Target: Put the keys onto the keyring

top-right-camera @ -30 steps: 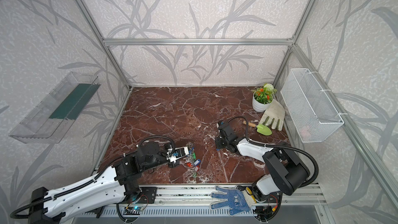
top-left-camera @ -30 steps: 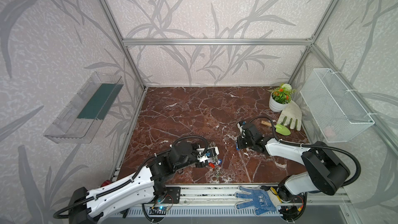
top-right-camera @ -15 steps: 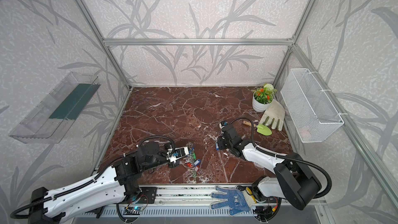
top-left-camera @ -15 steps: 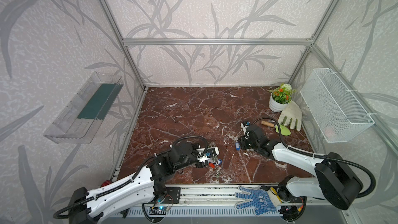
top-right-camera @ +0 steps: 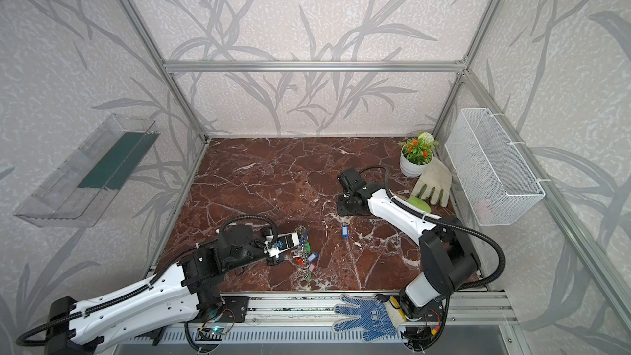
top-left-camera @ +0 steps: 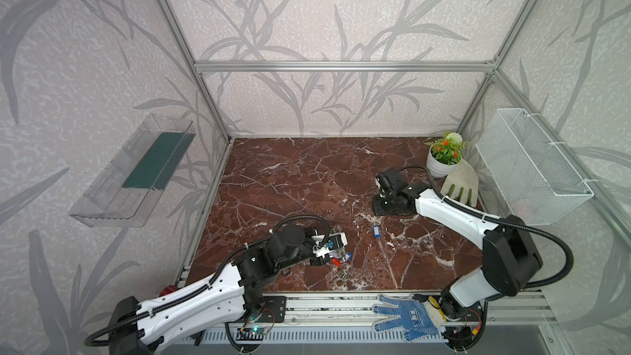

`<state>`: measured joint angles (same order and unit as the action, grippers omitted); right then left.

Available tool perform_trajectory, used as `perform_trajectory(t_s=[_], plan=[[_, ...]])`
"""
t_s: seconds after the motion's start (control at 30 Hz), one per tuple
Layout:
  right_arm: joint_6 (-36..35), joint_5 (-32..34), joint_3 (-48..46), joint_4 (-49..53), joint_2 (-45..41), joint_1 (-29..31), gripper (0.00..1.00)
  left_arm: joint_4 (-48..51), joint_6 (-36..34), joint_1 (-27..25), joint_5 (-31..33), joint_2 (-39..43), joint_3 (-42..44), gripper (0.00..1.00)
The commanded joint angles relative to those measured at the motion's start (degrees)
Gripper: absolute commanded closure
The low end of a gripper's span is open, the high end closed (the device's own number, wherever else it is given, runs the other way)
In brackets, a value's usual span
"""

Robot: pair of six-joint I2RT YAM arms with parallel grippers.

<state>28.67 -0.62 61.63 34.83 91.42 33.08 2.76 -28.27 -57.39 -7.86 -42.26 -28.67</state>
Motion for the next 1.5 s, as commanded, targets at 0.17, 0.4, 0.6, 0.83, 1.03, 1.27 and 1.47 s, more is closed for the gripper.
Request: perform_trajectory(t_s=[0.17, 0.4, 0.6, 0.83, 1.03, 1.27, 1.47], plan=[[4.8, -0.8, 1.9, 4.6, 6.0, 1.8, 0.64, -2.4, 0.7, -0.4, -1.4, 1.6, -2.4, 1.0], [4.8, -1.4, 2.9, 3.9, 9.2, 2.0, 0.7, -2.4, 0.6, -0.4, -1.2, 1.7, -2.4, 1.0], [4.2, -1.8, 3.2, 2.9, 10.6, 2.1, 0.75, -2.4, 0.7, -0.4, -1.4, 1.5, -2.4, 1.0], [3.2, -1.9, 4.2, 2.3, 12.3, 2.1, 0.81, -2.4, 0.7, -0.4, -1.4, 1.6, -2.4, 1.0], [2.2, -1.5, 4.4, 2.2, 13.1, 2.1, 0.85, -2.3, 0.7, -0.5, -1.4, 1.6, -2.4, 1.0], [-1.2, -2.6, 3.5, 1.5, 13.5, 2.1, 0.95, -2.2, 0.7, -0.6, -1.6, 1.6, -2.4, 1.0], [-6.5, -6.8, -0.9, -1.9, 9.6, 2.4, 1.0, -2.2, 0.7, -0.7, -1.7, 1.5, -2.4, 1.0]])
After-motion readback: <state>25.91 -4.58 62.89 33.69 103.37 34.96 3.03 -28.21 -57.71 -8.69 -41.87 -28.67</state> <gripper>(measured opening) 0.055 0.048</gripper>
